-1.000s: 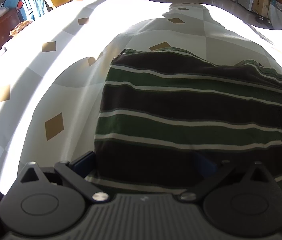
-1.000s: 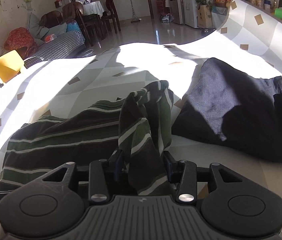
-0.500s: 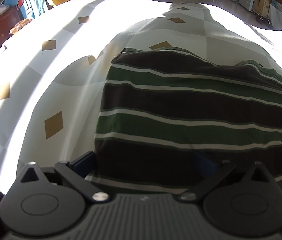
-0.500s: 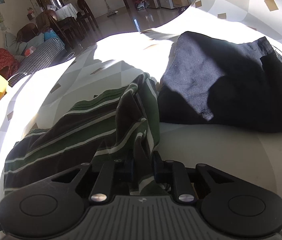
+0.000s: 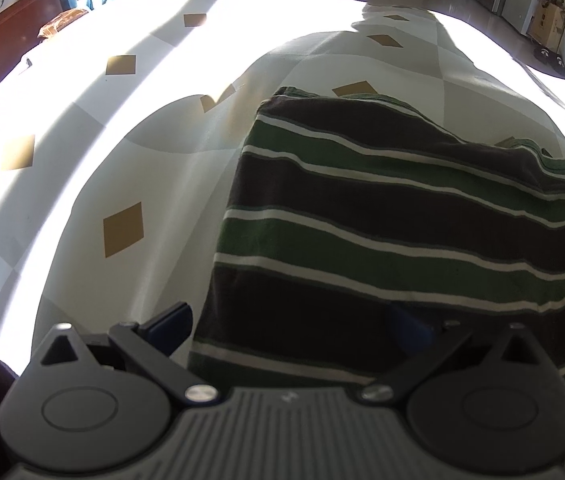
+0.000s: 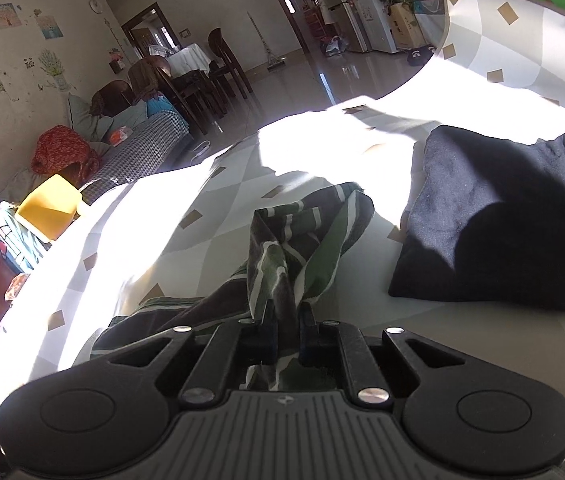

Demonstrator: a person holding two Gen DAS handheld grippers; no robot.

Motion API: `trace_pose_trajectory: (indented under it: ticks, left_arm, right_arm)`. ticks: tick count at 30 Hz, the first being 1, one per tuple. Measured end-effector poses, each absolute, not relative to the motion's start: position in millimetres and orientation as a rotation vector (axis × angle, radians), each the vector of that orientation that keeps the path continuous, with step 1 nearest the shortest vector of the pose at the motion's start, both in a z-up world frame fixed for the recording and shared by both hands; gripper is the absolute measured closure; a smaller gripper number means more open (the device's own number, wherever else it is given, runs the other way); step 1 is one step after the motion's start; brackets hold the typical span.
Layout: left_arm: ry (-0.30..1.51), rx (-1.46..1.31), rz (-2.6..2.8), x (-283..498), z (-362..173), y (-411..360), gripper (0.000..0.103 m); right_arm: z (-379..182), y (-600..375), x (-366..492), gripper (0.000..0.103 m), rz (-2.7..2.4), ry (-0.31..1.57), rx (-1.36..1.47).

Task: Fold clothes
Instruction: 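Lift the pinched shirt corner with the right gripper while the left gripper holds the shirt, then fold the lifted shirt corner over onto the shirt with the right gripper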

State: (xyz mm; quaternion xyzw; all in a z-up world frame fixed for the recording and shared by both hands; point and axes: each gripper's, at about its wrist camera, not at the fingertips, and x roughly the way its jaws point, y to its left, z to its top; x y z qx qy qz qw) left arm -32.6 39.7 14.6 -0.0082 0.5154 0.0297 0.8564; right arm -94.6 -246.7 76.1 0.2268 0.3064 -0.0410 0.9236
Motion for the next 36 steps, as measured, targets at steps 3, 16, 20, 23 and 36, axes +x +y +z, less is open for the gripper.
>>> trace_pose_trajectory:
  ticks: [3,16,20,23,36]
  left_arm:
    - [1.081,-0.032,0.078,-33.0,16.9,43.5,0.0]
    - [1.115,-0.179,0.156,-33.3,16.0,86.4,0.0]
    - [1.138,-0.2,0.153,-33.3,11.7,91.4,0.0]
    - [1.155,-0.232,0.141,-33.5,7.9,93.8,0.0]
    - [1.173,-0.283,0.156,-36.8,6.7,110.6,0.0]
  right_arm:
    - [85.0,-236.5,-92.9,0.094,-0.035,0.611,0.459]
    - [109.2,-177.9,-73.7,0.094,0.157,0.591,0.407]
    - [113.6,-151.3,-65.4,0.094,0.233,0.594,0.374]
    - [116.4,-128.8,-58.9,0.094,0.302,0.595,0.342]
    - [71.7,-67.9,-23.6,0.09,0.515,0.733,0.26]
